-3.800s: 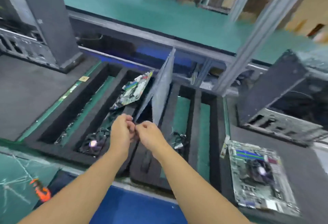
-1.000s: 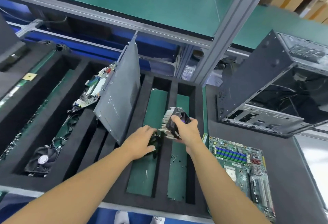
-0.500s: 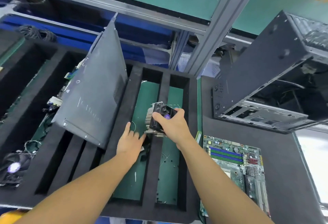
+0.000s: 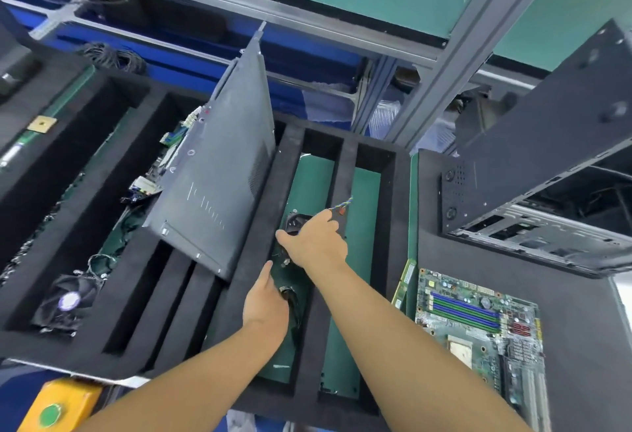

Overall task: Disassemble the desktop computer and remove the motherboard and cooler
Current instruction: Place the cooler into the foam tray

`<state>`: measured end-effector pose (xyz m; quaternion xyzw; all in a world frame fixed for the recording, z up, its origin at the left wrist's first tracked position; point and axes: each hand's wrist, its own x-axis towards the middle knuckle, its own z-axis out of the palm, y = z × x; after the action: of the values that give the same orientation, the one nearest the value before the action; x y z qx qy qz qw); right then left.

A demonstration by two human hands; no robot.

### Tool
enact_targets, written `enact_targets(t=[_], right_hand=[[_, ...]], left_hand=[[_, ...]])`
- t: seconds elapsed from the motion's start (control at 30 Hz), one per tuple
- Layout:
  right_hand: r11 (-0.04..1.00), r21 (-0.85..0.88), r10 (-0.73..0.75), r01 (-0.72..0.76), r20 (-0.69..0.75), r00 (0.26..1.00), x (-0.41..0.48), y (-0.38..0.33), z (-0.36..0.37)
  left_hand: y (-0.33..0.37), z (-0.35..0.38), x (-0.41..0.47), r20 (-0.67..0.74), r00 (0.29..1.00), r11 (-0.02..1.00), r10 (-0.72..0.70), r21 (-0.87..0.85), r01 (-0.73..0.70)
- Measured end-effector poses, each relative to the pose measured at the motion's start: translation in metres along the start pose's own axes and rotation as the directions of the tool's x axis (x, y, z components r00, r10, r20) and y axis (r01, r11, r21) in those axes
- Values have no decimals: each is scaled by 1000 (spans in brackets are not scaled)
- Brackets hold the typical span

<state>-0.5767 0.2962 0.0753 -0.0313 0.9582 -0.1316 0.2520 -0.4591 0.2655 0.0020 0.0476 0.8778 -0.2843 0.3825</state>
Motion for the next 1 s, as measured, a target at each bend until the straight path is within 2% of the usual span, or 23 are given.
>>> enact_targets(t=[0.1, 0.23, 0.3, 0.47, 0.53, 0.67, 0.83, 0.9, 1.0], right_hand=[[989, -145, -48, 37, -72, 996, -3, -3, 18], [975, -210, -100, 70, -137, 985, -12, -3, 34], [977, -202, -89, 63, -123, 988, -15, -4, 43], [984, -178, -49, 29, -111, 993, -20, -5, 60], [982, -187, -46, 39, -34, 998, -22, -8, 66], [994, -111, 44, -22, 199, 979, -27, -10, 67], [992, -107, -27, 62, 299, 954, -31, 5, 51], [991, -71, -89, 114, 288, 954, -35, 14, 41], [990, 80, -132, 120, 170, 977, -44, 30, 21]], left_hand=[[4, 0, -10, 15, 999, 999, 42, 11, -43], [4, -10, -24, 59, 993, 992, 106, -81, -101], [1, -13, -27, 16, 997, 994, 77, -85, -76], [1, 2, -29, -115, 993, 996, -2, 84, 11], [1, 9, -28, -123, 992, 996, 11, 90, 0], [-3, 14, -26, -145, 987, 997, 68, 37, -63], [-11, 11, -25, -206, 978, 997, 26, -65, -40], [-18, 7, -26, -285, 959, 982, -1, -183, -53], [-32, -6, -25, -436, 893, 942, -109, -333, -47]])
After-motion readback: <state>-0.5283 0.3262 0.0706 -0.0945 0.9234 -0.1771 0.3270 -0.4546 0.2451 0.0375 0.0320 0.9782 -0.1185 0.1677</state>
